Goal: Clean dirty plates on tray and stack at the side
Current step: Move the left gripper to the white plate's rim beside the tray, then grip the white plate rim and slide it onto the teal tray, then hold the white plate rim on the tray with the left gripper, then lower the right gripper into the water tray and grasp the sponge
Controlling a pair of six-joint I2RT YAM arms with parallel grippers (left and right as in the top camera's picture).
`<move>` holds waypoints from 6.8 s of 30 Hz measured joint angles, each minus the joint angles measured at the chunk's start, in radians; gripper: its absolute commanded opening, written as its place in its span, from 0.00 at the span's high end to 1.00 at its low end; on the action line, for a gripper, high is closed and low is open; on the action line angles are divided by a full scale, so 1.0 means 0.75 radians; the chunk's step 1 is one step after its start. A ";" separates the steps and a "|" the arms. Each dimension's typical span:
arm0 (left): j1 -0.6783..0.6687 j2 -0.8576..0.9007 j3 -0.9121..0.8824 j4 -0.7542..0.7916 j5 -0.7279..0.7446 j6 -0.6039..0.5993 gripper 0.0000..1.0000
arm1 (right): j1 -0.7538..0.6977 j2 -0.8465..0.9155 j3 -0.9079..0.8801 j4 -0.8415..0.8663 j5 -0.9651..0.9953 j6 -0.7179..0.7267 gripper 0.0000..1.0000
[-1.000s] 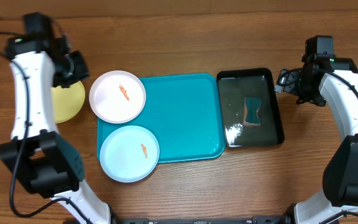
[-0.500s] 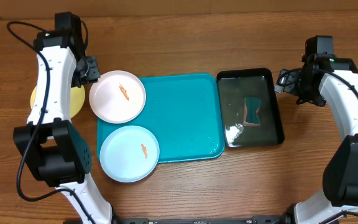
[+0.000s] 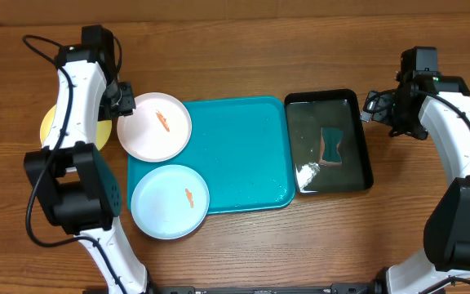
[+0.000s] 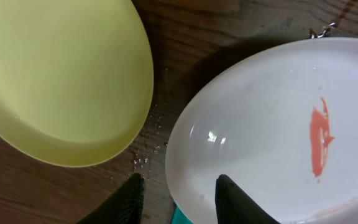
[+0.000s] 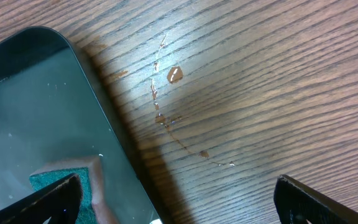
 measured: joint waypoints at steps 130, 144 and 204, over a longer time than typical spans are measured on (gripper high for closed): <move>-0.608 0.063 -0.008 -0.134 0.329 -0.183 0.90 | 0.000 0.000 0.000 -0.001 0.001 0.001 0.00; -0.774 -0.014 -0.010 -0.203 0.164 -0.309 0.92 | 0.000 0.000 0.000 -0.001 0.001 0.001 0.00; -0.595 -0.259 -0.596 0.479 0.389 -0.282 0.68 | 0.000 0.000 0.000 0.020 -0.047 0.001 0.00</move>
